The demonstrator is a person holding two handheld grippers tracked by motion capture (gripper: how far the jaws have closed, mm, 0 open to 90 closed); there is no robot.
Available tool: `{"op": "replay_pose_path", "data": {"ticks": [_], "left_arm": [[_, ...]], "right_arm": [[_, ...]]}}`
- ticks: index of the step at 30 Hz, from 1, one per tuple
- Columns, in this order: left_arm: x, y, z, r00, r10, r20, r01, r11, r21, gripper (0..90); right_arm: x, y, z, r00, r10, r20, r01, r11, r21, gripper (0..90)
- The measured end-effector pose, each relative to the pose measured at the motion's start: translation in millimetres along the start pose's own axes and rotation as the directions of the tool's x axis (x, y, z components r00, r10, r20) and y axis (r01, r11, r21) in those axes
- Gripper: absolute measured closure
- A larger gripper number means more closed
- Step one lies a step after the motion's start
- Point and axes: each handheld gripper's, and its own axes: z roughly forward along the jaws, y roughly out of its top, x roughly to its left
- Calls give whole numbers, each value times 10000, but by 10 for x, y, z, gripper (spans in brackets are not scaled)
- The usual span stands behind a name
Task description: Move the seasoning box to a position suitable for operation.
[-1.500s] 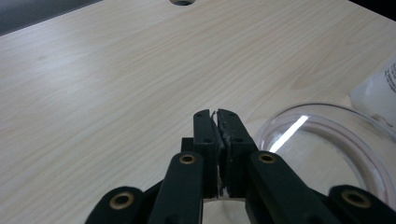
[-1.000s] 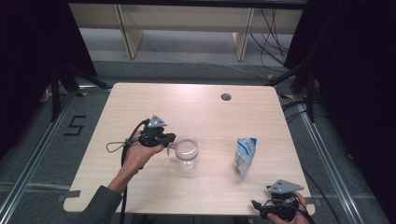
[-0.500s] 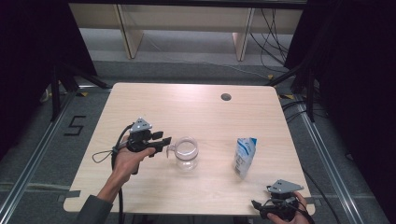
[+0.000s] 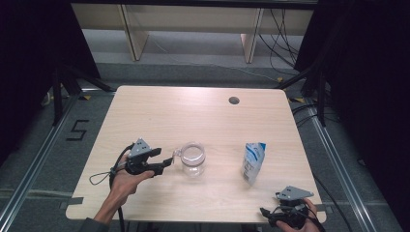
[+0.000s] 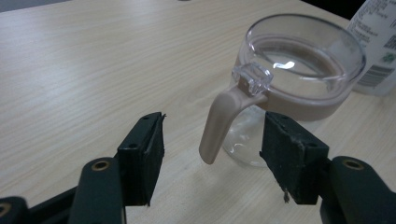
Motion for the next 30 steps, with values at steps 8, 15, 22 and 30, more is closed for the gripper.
{"op": "replay_pose_path", "data": {"ticks": [8,15,22,30], "left_arm": [[-43,-52,142,9997,180,-161,-176,9995,279,425],[-29,-46,246,9993,133,-343,-122,9995,299,487],[-23,-46,330,9991,24,-429,-14,9997,231,548],[-20,-40,359,9984,480,-299,-471,9984,299,646]], "right_arm": [[-7,-4,0,10000,-76,18,77,10000,-59,201],[5,-8,9,10000,-67,13,67,10000,-53,201],[2,-7,14,9999,-158,-29,158,9999,-56,201],[5,-8,27,9996,-277,-49,276,9996,-111,201]]}}
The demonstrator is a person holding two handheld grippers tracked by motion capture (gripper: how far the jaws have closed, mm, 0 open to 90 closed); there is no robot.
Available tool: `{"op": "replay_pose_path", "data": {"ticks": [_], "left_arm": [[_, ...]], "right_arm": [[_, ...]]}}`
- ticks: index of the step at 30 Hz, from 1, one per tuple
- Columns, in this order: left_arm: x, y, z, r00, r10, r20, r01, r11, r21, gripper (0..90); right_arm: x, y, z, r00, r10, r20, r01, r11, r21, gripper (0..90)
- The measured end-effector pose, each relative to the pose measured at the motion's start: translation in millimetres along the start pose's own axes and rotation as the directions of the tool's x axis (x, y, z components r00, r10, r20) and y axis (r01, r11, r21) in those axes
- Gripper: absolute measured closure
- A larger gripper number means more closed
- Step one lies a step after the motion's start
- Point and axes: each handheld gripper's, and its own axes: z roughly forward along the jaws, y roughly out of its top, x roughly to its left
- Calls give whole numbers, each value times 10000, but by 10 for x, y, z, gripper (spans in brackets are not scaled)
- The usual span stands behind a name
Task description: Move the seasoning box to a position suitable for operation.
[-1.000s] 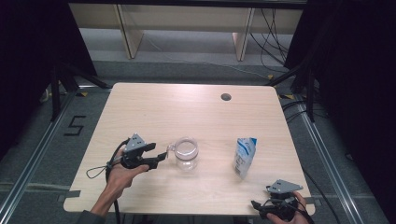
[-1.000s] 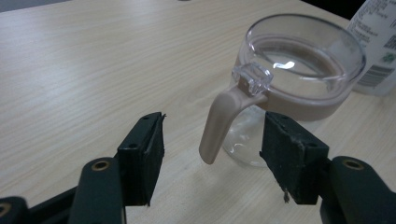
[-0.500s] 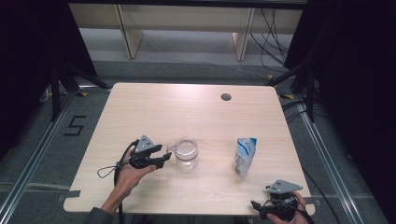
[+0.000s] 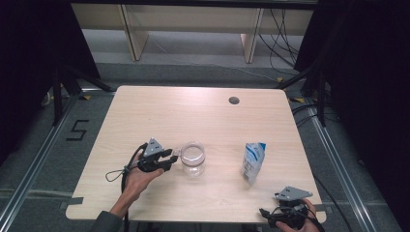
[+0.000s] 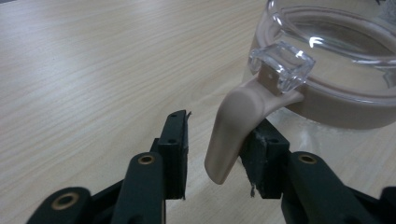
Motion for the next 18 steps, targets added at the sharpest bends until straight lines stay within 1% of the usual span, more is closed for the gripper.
{"op": "replay_pose_path", "data": {"ticks": [1,2,3,4,5,6,7,8,9,10,11,13,14,16,17,18], "left_arm": [[0,0,0,10000,0,0,0,10000,0,665],[-9,-1,9,10000,-23,56,24,10000,-76,665],[-19,-1,17,9998,94,161,-92,9999,-121,715],[-21,2,10,9994,316,118,-316,9995,-43,742],[-39,0,18,9995,302,46,-302,9995,-112,753],[-39,0,18,9995,302,46,-302,9995,-112,759],[-32,5,9,9986,531,54,-532,9986,10,759],[-50,0,11,9987,507,-23,-507,9987,-73,765],[-55,-2,6,9987,519,-5,-519,9986,-50,767],[-68,-4,3,9989,463,-5,-463,9989,-49,767],[-74,-3,-11,9979,653,-27,-653,9979,54,766],[-116,-9,-16,9984,563,-76,-563,9984,-3,767],[-133,-12,-18,9983,577,-42,-577,9983,-11,766],[-172,-16,-41,9977,681,-63,-680,9976,124,766],[-197,-24,-38,9985,539,-7,-539,9985,30,766],[-223,-28,-50,9981,624,-28,-623,9980,102,765]], "right_arm": [[0,0,0,10000,0,0,0,10000,0,201],[6,-1,-2,9999,119,-8,-119,9999,21,201],[3,0,-1,10000,78,-5,-78,10000,26,201],[5,-1,-1,10000,90,-10,-90,10000,28,201],[15,-3,-1,9998,179,-5,-179,9998,34,201],[15,-3,-1,9998,179,-5,-179,9998,34,201],[5,-1,-1,9999,102,-20,-102,9999,27,202],[-13,3,-2,9999,-121,3,121,9999,17,202],[-5,1,-2,10000,-26,-10,26,10000,20,201],[28,-10,18,9996,296,14,-296,9994,-187,202],[20,-7,12,9998,206,30,-206,9997,-136,202],[13,-4,7,9999,145,4,-145,9999,-80,202],[13,-4,7,9999,155,-1,-155,9998,-84,202],[13,-4,8,9999,166,-16,-166,9998,-101,203],[13,-4,7,9999,169,-26,-169,9998,-107,203],[14,-2,1,9998,184,-59,-185,9998,-46,204]]}}
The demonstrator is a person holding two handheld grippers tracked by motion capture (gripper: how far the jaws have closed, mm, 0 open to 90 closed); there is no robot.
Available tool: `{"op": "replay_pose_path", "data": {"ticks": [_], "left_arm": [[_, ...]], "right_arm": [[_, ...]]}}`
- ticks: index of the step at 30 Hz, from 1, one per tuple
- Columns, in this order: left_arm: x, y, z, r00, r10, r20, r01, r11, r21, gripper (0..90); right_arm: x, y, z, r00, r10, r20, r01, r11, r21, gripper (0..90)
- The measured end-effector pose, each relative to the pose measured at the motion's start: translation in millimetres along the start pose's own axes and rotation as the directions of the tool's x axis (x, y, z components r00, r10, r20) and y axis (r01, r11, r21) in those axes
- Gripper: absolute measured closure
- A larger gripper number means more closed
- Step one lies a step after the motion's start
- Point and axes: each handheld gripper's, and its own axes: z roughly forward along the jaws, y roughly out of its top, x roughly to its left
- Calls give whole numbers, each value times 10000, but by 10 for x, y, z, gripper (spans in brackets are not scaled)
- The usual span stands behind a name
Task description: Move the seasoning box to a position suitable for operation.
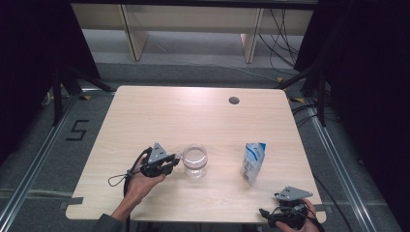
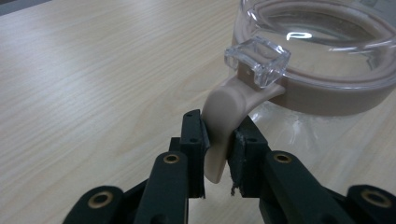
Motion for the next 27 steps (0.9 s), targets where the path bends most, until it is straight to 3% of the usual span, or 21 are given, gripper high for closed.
{"op": "replay_pose_path", "data": {"ticks": [3,5,7,8,10,11,12,14,16,17,27], "left_arm": [[-80,-1,-20,9999,-105,22,105,9999,-3,764],[-132,-11,-40,10000,-43,-25,43,9999,97,763],[-168,-19,-37,9997,-245,7,245,9997,-53,761],[-170,-16,-53,10000,-56,27,55,9999,148,761],[-251,-23,-57,9997,-230,-104,230,9997,-17,761],[-257,-26,-74,9999,-84,-94,85,9998,152,762],[-285,-36,-59,9995,-311,-62,310,9995,-102,761],[-306,-39,-85,9998,-154,-114,155,9999,67,761],[-353,-49,-91,9996,-261,-59,260,9997,-34,760],[-358,-52,-107,10000,-73,-8,73,9999,99,760],[-526,-72,-134,9996,-201,218,201,9998,-14,753]], "right_arm": [[-26,7,-5,9996,-292,-13,292,9996,-68,206],[-15,8,-17,9999,-104,-27,104,9999,-4,209],[-3,8,-21,10000,62,-48,-62,10000,49,209],[1,7,-20,9999,99,-45,-99,9999,22,209],[-14,10,-22,9999,-107,-43,107,9999,14,209],[-14,11,-22,9999,-116,-44,116,9999,20,209],[-12,11,-22,9999,-115,-38,115,9999,-13,209],[-13,10,-22,9999,-119,-43,119,9999,-12,209],[-14,10,-24,9999,-120,-45,120,9999,9,209],[-14,11,-25,9999,-113,-46,113,9999,13,209],[-7,12,-23,9999,-144,-31,144,9999,-33,209]]}}
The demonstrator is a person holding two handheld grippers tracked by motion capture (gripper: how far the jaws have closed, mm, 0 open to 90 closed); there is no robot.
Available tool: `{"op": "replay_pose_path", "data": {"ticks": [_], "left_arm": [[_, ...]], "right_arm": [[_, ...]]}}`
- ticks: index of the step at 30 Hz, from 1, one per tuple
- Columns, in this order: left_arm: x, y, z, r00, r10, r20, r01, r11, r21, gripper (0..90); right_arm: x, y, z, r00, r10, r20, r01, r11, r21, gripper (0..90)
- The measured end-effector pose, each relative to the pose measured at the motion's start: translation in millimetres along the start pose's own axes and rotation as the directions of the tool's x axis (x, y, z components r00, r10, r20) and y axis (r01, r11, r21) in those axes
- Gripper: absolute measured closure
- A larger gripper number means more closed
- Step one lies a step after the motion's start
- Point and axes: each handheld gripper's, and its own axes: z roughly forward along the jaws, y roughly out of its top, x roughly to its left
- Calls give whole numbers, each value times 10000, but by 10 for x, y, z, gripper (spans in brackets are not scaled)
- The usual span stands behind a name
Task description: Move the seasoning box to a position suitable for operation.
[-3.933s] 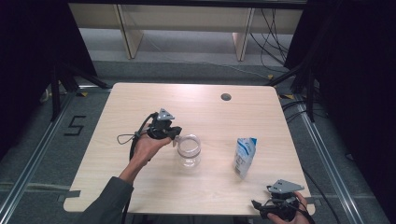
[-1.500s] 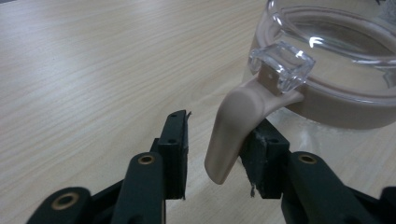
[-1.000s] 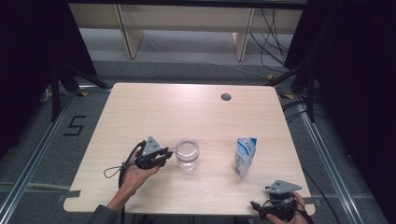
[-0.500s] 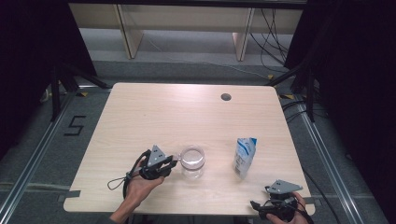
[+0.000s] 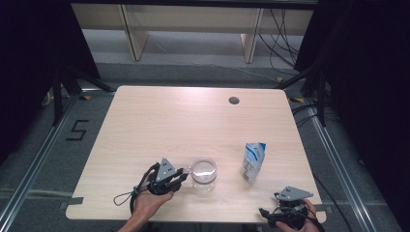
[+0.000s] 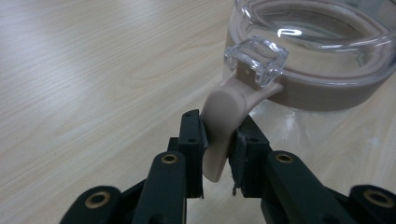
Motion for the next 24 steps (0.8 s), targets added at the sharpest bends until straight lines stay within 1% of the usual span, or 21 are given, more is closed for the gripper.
{"op": "replay_pose_path", "data": {"ticks": [3,4,5,7,9,10,12,13,14,15,16,19,20,21,22,23,24], "left_arm": [[-18,-2,-6,9999,105,17,-105,9999,68,752],[-30,-1,-5,9998,150,113,-151,9999,50,752],[-45,0,-13,9997,214,114,-216,9997,139,751],[-59,-2,-13,9998,141,124,-143,9998,143,751],[-77,-7,-9,9998,106,158,-107,9999,30,750],[-74,-7,-14,9997,189,181,-191,9998,111,749],[-71,-8,-10,9997,69,239,-70,10000,51,746],[-53,-10,-9,9992,123,382,-126,9999,83,742],[-53,-10,-9,9992,123,382,-126,9999,83,736],[-68,-16,-2,9992,-231,334,232,9997,-26,736],[-54,-19,-8,9981,-278,552,283,9996,-95,714],[-54,-21,-24,9980,-346,534,351,9993,-85,625],[-47,-24,-47,9985,-348,414,355,9993,-142,590],[-41,-29,-55,9982,-333,506,342,9993,-163,568],[-41,-29,-55,9982,-333,506,342,9993,-163,549],[-45,-31,-68,9982,-372,463,379,9992,-133,549],[-46,-33,-101,9985,-299,450,311,9992,-262,512]], "right_arm": [[2,-1,-1,10000,-5,0,5,10000,3,209],[3,-1,-2,10000,-22,0,22,10000,3,209],[3,-1,-3,10000,-22,6,22,10000,2,209],[3,0,-4,10000,-23,11,23,10000,-2,208],[-5,3,1,9999,-162,14,162,9998,-114,209],[-2,3,0,9999,-145,6,145,9998,-109,209],[-4,3,1,9999,-156,8,156,9998,-112,209],[7,1,-3,10000,12,-9,-12,10000,-13,209],[7,1,-3,10000,12,-9,-12,10000,-13,209],[5,2,-4,10000,-11,-1,11,10000,-31,209],[4,4,-8,10000,-38,19,38,10000,-72,209],[3,8,-5,10000,-86,12,86,9998,-165,209],[7,10,-2,9999,-105,-19,104,9997,-202,209],[12,10,-4,9999,-71,-83,69,9998,-182,209],[15,11,-5,9999,-69,-107,67,9998,-204,210],[15,11,-5,9999,-69,-107,67,9998,-204,210],[8,16,-5,9996,-259,-112,254,9990,-374,212]]}}
